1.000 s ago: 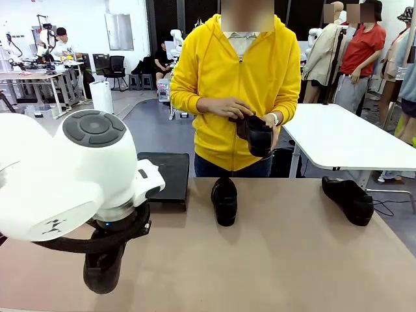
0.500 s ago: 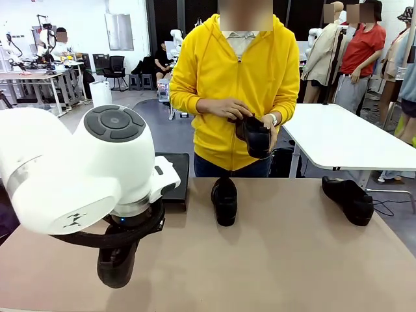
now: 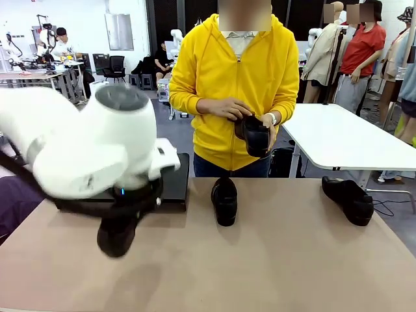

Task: Organize the shoes by placing them on the stand.
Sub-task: Place the Shoe from the middle of the table onto the Shoes Stand.

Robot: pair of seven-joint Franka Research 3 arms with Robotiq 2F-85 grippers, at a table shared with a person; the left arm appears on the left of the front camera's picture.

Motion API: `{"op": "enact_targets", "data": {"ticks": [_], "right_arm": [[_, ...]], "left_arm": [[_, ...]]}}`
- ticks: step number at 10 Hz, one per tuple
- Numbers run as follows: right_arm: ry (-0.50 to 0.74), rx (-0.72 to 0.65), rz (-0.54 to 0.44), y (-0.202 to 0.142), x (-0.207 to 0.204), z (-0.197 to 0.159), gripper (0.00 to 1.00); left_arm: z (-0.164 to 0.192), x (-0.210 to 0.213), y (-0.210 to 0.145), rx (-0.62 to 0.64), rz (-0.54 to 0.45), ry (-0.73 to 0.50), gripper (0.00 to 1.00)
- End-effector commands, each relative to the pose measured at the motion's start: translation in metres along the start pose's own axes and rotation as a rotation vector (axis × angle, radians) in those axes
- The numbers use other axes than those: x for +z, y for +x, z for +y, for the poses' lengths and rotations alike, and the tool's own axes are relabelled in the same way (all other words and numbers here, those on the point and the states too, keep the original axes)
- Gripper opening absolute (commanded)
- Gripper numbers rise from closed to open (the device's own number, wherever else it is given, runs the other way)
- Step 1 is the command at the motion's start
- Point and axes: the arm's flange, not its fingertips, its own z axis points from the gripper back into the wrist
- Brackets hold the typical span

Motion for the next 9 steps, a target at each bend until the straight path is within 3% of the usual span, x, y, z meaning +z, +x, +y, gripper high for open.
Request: {"op": "enact_targets", "data": {"ticks": [1, 3, 5, 7, 9], "right_arm": [[0.015, -0.001, 0.001, 0.0, 0.001, 0.0, 1.0], [0.015, -0.001, 0.001, 0.0, 0.001, 0.0, 1.0], [0.015, -0.001, 0.001, 0.0, 0.001, 0.0, 1.0], [0.015, -0.001, 0.001, 0.0, 0.001, 0.0, 1.0], [0.015, -0.001, 0.001, 0.0, 0.001, 0.0, 1.0]], "left_arm": [[0.036, 0.002, 0.077, -0.045, -0.09, -0.026, 0.0], [0.062, -0.012, 0.137, 0.052, -0.084, -0.009, 0.0], [0.077, -0.038, 0.171, 0.143, -0.097, 0.026, 0.0], [0.082, -0.066, 0.185, 0.303, -0.09, 0.009, 0.0], [0.08, -0.085, 0.186, 0.366, -0.145, 0.094, 0.0]]}}
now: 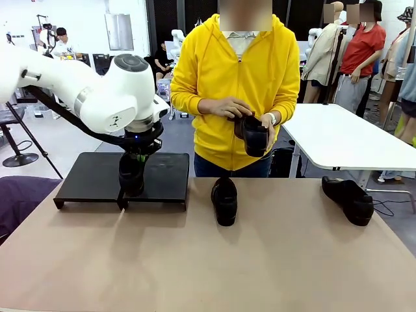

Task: Organize the shoes by placing them on the stand.
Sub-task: Place the Shoe from the middle of the table onto the Shoes Stand.

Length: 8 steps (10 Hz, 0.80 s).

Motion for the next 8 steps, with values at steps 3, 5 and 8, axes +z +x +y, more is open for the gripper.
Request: {"op": "enact_targets", "data": {"ticks": [3, 5, 8], "right_arm": [[0.015, -0.001, 0.001, 0.0, 0.001, 0.0, 1.0], [0.015, -0.001, 0.001, 0.0, 0.001, 0.0, 1.0], [0.015, -0.001, 0.001, 0.0, 0.001, 0.0, 1.0]], "left_arm": [[-0.012, -0.017, -0.001, -0.004, -0.205, 0.068, 0.0], [-0.012, -0.023, 0.002, -0.061, -0.179, 0.048, 0.0], [-0.011, -0.025, 0.003, -0.114, -0.145, 0.04, 0.0]]}}
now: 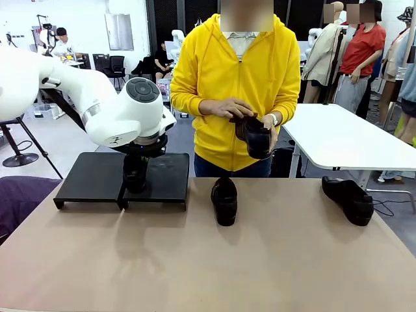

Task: Organize the shoes by placing them on the stand.
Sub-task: Place the Shoe from the middle of the table onto the Shoes Stand.

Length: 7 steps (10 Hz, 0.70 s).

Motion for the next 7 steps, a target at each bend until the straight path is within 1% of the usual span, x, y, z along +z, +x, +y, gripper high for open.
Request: {"op": "enact_targets", "data": {"ticks": [1, 2, 3, 5, 6, 7], "right_arm": [[0.015, -0.001, 0.001, 0.0, 0.001, 0.0, 1.0], [0.015, -0.001, 0.001, 0.0, 0.001, 0.0, 1.0], [0.015, -0.001, 0.001, 0.0, 0.001, 0.0, 1.0], [0.015, -0.001, 0.001, 0.0, 0.001, 0.0, 1.0], [0.015, -0.001, 0.001, 0.0, 0.001, 0.0, 1.0], [0.015, -0.001, 0.001, 0.0, 0.001, 0.0, 1.0]], "left_arm": [[0.005, 0.007, 0.008, -0.014, 0.021, -0.021, 0.0], [0.006, 0.011, 0.007, 0.037, 0.026, -0.03, 0.0], [0.0, 0.0, 0.0, -0.008, 0.011, -0.008, 0.0], [0.0, 0.0, 0.0, -0.008, 0.011, -0.008, 0.0], [-0.003, -0.001, -0.002, 0.004, 0.03, -0.022, 0.0], [-0.006, -0.003, 0.005, -0.025, 0.042, -0.031, 0.0]]}}
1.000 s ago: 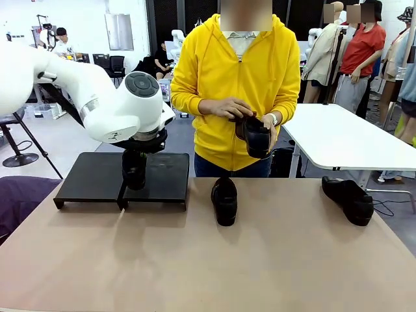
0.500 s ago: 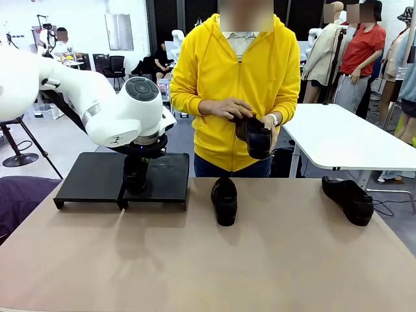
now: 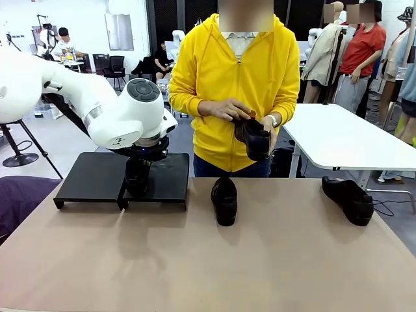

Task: Organize the shoes by placing them on the stand.
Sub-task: Place the Shoe from the middle of the table onto the Shoes Stand.

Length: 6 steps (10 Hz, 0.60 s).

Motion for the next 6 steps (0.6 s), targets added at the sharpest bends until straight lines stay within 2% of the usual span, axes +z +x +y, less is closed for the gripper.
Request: {"op": "enact_targets", "data": {"ticks": [1, 5, 6], "right_arm": [[0.015, -0.001, 0.001, 0.0, 0.001, 0.0, 1.0], [0.015, -0.001, 0.001, 0.0, 0.001, 0.0, 1.0], [0.015, -0.001, 0.001, 0.0, 0.001, 0.0, 1.0]], "left_arm": [[0.001, -0.001, 0.014, -0.01, 0.004, -0.013, 0.0], [0.004, -0.014, 0.022, 0.005, 0.043, -0.002, 0.0], [0.005, -0.015, 0.023, 0.007, 0.046, 0.0, 0.48]]}}
